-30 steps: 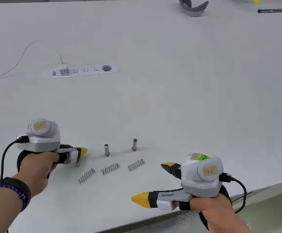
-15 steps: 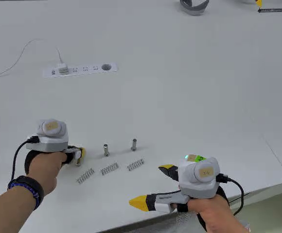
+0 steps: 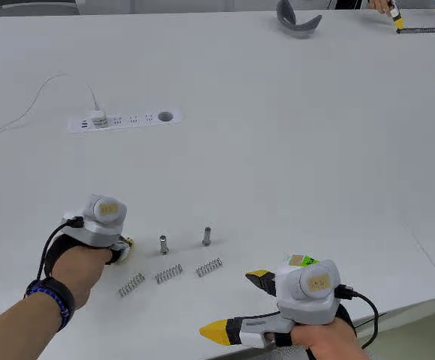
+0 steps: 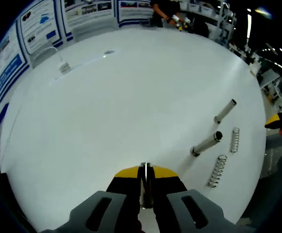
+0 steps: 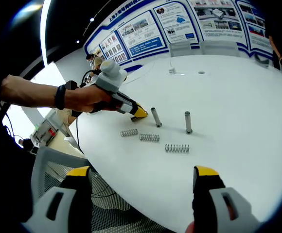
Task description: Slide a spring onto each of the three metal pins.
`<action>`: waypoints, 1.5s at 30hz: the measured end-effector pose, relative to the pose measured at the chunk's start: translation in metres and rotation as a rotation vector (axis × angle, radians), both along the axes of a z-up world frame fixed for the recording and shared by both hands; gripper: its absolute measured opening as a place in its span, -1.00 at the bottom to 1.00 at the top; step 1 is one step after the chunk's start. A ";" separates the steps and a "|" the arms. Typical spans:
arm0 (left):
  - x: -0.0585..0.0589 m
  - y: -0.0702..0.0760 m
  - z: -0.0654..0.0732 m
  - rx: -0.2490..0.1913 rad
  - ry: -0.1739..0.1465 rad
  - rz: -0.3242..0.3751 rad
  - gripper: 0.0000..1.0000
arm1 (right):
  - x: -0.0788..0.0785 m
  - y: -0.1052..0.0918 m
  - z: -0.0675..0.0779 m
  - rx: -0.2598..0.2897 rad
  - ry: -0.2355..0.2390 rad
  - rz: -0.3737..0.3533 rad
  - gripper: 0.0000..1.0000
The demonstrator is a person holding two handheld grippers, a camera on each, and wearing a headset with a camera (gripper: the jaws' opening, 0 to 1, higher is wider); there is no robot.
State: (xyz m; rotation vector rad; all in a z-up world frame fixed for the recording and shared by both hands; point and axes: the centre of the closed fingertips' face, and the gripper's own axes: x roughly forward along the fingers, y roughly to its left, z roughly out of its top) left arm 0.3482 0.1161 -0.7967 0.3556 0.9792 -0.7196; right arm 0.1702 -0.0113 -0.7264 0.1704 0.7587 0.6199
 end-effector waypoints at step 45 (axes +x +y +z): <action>-0.025 0.039 0.044 -0.113 -0.090 0.094 -0.86 | -0.001 0.000 0.001 0.012 -0.014 -0.015 0.73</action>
